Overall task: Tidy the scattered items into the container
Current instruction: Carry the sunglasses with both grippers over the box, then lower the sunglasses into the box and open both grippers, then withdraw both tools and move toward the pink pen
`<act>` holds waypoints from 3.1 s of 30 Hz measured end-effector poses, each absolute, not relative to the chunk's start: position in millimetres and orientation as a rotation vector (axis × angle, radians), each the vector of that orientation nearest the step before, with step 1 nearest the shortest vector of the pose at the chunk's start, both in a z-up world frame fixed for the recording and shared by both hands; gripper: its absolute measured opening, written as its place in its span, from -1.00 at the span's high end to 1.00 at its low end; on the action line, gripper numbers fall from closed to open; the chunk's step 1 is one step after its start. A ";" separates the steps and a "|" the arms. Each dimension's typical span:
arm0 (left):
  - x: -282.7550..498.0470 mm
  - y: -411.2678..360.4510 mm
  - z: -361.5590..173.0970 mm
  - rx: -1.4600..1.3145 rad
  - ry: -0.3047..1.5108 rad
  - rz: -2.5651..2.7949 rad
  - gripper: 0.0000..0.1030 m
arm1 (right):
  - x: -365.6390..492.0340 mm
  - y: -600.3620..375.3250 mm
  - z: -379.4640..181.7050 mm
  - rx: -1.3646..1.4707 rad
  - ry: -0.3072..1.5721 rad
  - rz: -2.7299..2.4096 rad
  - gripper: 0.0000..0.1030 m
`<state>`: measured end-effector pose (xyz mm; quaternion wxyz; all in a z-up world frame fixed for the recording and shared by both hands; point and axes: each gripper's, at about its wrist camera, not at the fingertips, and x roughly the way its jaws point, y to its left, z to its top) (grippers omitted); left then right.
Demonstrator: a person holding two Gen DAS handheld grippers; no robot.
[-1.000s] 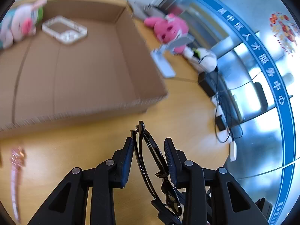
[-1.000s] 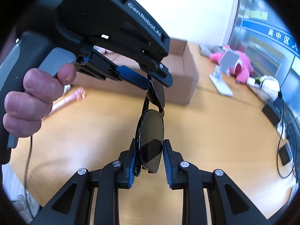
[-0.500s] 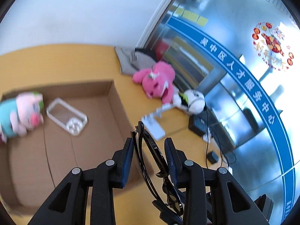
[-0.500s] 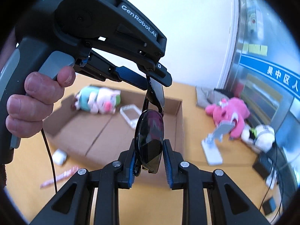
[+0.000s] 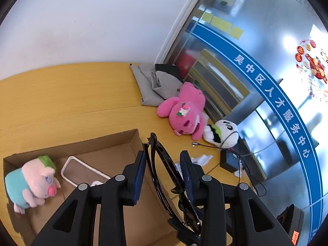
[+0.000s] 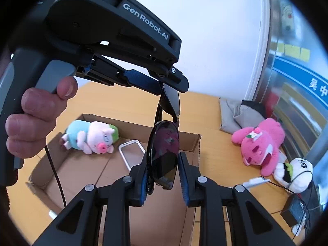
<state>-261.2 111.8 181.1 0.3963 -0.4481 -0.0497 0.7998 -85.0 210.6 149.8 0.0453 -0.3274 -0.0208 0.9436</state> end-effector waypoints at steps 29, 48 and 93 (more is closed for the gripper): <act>-375.0 172.5 -48.5 -1.606 -0.095 1.767 0.31 | -207.1 240.8 -31.0 -1.703 0.058 2.496 0.55; -358.7 158.6 -3.7 -1.440 -0.130 1.851 -0.58 | -168.0 223.1 -1.6 -1.511 -0.030 2.552 0.11; 27.2 -107.0 106.6 -0.860 -0.010 2.702 -1.00 | 51.4 146.3 98.1 -1.037 0.014 2.753 -0.51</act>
